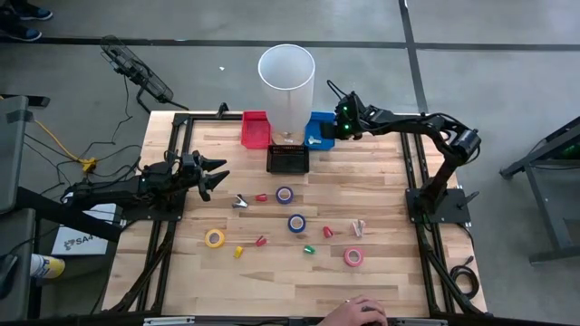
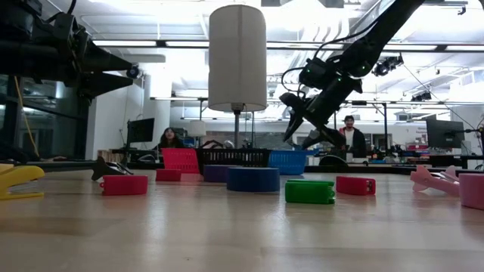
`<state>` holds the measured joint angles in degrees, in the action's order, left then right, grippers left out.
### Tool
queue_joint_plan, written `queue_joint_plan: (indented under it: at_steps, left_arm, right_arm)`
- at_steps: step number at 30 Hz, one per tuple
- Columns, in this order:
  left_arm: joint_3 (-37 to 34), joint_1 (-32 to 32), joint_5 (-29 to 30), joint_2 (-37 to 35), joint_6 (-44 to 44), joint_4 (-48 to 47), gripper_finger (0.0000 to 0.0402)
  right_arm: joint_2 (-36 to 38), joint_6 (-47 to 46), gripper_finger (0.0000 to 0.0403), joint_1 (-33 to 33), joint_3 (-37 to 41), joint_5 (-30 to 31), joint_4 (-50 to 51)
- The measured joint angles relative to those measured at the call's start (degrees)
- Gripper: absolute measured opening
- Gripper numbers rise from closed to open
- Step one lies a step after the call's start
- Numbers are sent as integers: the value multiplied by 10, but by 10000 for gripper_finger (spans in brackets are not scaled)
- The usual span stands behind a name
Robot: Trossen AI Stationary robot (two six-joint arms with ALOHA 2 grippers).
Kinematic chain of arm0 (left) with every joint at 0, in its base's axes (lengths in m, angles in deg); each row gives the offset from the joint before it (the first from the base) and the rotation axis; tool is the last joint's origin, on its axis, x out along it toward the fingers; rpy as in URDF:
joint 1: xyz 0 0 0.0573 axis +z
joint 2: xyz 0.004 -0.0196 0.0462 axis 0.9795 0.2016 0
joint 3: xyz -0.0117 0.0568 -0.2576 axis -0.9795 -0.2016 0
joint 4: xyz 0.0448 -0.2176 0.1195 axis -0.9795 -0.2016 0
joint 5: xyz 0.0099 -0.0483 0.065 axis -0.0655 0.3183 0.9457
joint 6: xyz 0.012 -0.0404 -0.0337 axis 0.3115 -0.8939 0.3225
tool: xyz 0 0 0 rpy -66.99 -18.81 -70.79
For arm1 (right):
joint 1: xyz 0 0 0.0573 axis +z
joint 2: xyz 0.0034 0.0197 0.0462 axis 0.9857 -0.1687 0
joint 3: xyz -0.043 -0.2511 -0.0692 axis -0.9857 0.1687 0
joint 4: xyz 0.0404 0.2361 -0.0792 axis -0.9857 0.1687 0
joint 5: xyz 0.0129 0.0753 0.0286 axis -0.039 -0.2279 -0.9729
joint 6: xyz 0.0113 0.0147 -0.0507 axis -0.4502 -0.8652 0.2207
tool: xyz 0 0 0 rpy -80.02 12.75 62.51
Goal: Pick and place Stapler, Stapler remover, tape
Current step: Put the light blue staple remover into the blue bin, then put the pink staple remover into the blue bin
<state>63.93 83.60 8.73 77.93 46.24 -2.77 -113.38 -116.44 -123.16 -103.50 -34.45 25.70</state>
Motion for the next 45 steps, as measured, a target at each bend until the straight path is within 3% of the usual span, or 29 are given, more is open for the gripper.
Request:
queue_joint_plan:
  at_steps: [4, 28, 45]
  left_arm:
    - [0, 0, 0, 0, 0, 0, 225]
    - [0, 0, 0, 0, 0, 0, 225]
    - [0, 0, 0, 0, 0, 0, 225]
  right_arm:
    - [0, 0, 224, 0, 0, 0, 0]
    - [10, 11, 225, 0, 0, -4, 10]
    - [67, 52, 224, 7, 0, 16, 120]
